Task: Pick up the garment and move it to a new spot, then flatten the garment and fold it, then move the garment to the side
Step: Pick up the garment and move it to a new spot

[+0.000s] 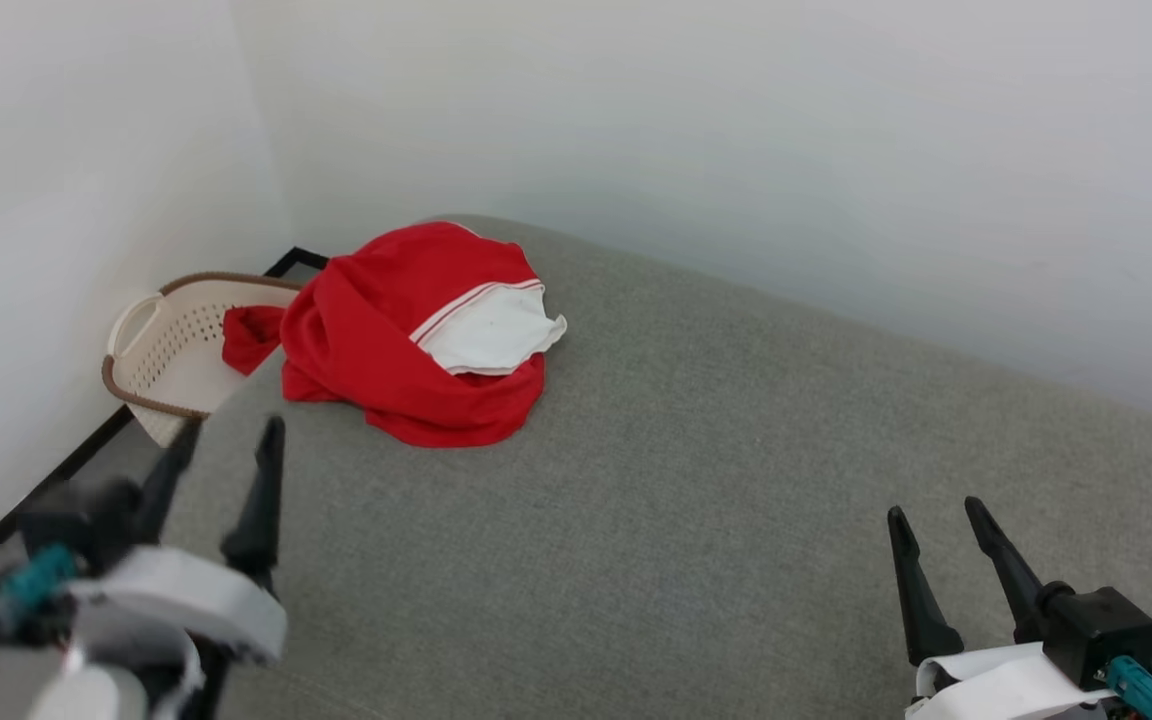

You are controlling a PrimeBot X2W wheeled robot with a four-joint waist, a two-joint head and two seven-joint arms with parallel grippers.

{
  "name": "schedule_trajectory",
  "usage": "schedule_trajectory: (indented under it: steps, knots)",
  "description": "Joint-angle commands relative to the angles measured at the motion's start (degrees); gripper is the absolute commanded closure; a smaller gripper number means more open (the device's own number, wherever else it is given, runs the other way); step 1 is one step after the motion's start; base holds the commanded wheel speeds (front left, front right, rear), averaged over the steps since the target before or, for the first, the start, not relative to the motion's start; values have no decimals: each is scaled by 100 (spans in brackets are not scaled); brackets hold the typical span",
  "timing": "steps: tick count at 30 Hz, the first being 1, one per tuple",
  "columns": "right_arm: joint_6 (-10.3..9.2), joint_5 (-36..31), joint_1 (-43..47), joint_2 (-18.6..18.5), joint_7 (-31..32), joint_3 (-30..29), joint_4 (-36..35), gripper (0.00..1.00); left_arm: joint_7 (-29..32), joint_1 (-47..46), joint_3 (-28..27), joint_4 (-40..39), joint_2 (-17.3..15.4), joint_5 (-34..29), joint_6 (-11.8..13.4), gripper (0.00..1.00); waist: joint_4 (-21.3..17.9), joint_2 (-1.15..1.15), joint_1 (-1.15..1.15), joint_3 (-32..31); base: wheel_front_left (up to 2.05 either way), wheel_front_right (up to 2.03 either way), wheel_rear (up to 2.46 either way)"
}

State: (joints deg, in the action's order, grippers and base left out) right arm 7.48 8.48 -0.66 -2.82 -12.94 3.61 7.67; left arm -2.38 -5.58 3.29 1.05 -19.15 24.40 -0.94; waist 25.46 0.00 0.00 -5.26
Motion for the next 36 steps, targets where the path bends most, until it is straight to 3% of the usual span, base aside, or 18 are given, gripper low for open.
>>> schedule_trajectory:
  steps: [1,11,22,29,36]
  knots:
    - [2,-70,-48,-10,32,-26,-65,0,117,-263,-48,46,-93,111,-92,0,-153,0,0,240,0,0,0]
    - [2,-534,-537,-12,324,-137,-562,0,1090,-2143,-340,690,-770,902,-472,0,-739,0,0,1494,0,0,0]
    - [2,-831,-1016,-13,518,-204,-1149,0,2391,-3995,-350,2401,-1494,1682,-618,0,-1308,0,0,2791,0,0,0]
    - [2,-889,-1220,-53,634,-170,-1420,0,3284,-4945,29,3713,-1612,1913,-647,0,-1462,0,0,3353,0,0,0]
    - [2,-908,-1395,-118,787,-97,-1707,0,3750,-5665,322,4717,-1694,1828,-657,0,-1629,0,0,3804,0,0,0]
